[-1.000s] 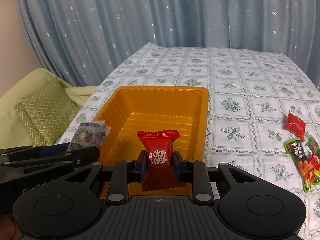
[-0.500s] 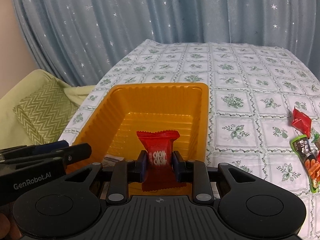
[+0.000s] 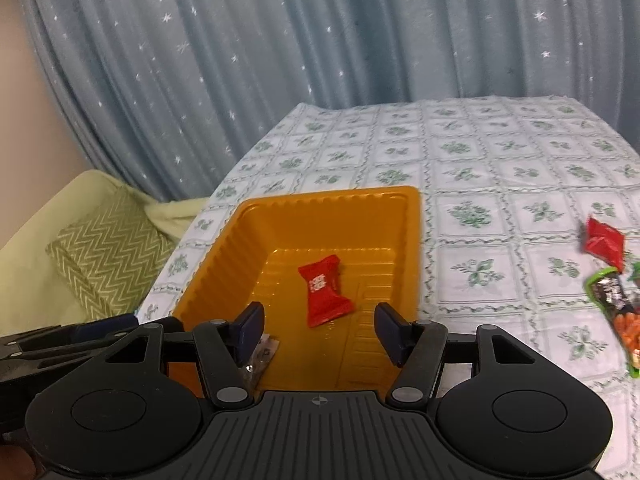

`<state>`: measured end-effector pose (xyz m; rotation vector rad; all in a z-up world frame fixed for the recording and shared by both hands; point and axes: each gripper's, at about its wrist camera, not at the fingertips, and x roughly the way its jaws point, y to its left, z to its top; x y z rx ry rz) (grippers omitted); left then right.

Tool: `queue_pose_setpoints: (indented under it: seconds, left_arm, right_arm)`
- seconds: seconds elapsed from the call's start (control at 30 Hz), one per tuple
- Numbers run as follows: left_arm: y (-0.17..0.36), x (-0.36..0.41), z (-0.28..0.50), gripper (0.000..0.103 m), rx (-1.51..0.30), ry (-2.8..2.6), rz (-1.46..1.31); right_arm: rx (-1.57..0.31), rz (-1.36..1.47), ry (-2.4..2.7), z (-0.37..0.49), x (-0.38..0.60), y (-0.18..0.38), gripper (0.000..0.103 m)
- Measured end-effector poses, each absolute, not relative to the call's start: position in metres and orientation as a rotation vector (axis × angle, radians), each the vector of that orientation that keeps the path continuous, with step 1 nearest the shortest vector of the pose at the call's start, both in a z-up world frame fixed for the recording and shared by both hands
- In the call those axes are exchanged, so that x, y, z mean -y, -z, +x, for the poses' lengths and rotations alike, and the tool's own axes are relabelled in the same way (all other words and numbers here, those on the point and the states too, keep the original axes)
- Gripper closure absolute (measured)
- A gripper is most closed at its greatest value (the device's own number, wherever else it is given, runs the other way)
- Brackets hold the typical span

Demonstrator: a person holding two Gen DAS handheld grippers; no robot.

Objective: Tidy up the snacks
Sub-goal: 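Carry both packets to the orange tray and open both grippers to drop them, then move both open grippers back toward the snack pile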

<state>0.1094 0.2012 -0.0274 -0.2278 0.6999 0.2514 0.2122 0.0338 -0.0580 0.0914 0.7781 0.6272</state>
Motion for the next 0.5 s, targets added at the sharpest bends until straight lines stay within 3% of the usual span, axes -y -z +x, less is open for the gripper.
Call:
queue_pose_setpoints:
  seconds: [0.5]
  left_arm:
    - [-0.012,-0.136,0.070,0.035,-0.650,-0.207,-0.223]
  right_arm:
    - [-0.727,0.127,-0.486,0.152,0.052,0.017,0.042]
